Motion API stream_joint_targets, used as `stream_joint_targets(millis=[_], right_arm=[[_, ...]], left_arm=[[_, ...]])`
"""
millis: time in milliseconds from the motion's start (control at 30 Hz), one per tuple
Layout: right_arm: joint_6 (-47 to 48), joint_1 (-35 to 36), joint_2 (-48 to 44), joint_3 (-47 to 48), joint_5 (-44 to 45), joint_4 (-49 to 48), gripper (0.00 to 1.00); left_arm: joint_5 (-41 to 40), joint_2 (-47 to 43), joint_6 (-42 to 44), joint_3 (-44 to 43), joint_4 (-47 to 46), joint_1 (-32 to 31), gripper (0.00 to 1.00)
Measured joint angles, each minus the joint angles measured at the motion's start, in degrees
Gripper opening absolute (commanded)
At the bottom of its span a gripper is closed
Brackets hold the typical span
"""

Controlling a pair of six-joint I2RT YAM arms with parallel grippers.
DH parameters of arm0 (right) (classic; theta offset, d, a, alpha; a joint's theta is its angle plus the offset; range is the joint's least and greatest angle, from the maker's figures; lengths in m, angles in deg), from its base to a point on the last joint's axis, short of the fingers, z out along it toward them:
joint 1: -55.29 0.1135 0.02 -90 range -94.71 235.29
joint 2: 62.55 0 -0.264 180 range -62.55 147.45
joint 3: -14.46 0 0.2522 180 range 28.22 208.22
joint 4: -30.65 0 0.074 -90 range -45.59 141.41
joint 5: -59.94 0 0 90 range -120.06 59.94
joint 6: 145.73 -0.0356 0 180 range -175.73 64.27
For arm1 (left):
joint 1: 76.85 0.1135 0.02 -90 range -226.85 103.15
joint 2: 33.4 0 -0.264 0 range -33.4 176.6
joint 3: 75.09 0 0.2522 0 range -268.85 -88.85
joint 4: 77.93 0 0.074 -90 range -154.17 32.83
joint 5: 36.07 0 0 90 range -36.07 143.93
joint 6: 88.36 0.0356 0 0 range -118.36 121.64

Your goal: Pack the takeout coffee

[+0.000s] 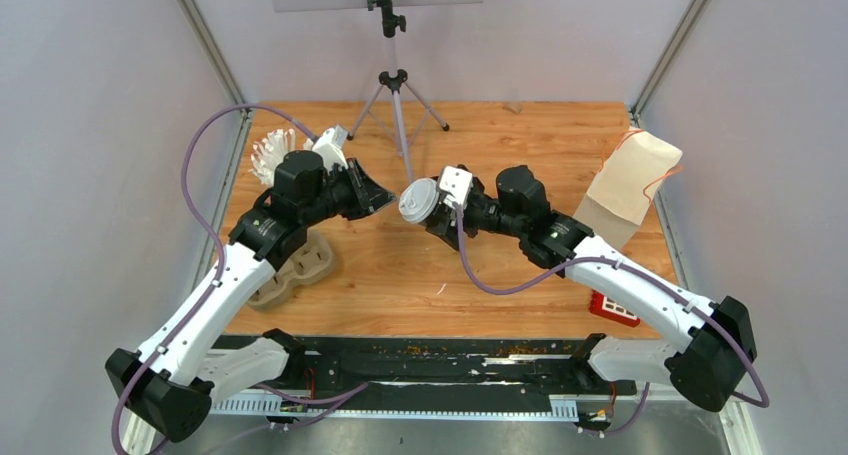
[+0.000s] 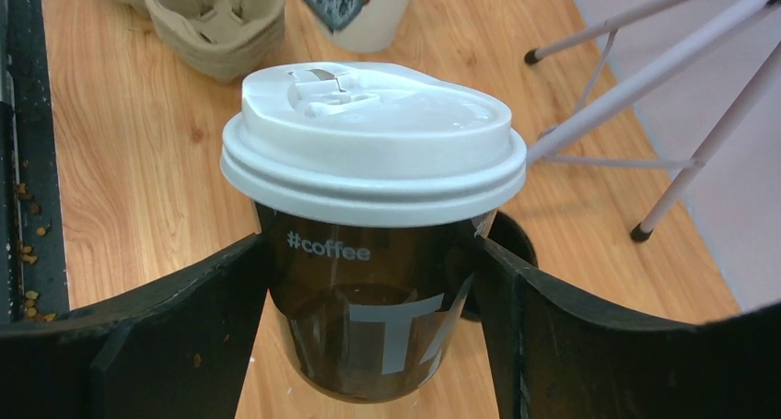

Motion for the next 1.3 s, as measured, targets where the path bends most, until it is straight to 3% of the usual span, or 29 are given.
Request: stream_joint_targets(millis=[200,467,667,1033,1200,1300], right_arm=[[-0.9,0.0,-0.6,-3.6,1.5,1.0,0.70],[-0.8,0.0,-1.5,-5.3,1.4,0.2,0.67],[-0.9,0.0,-7.3,-8.0,-0.1,-5.3,0.67],[-0.8,0.2,-12.5,-9.4,-3.7,-13.1,0.67],[-0.8,0.5,-12.7,-9.5,-3.7,-13.9,0.67],[-0.8,0.6,-12.7,-9.8,-3.5,-13.9,0.67]], left_arm=[[-3.6,3.1,3.9,-1.2,1.7,0.0,0.20],[0.1,2.9,4.0,-1.2,1.9,0.0,0.59],[4.9,-3.2,1.8,-1.2,2.0,0.9,0.76],[9.9,-5.2,-7.8,2.5,-4.2,1.2,0.67],[11.9,-5.6,-14.3,7.8,-12.2,1.4,0.56],[13.1,-5.7,-18.0,10.3,-17.5,1.4,0.43]])
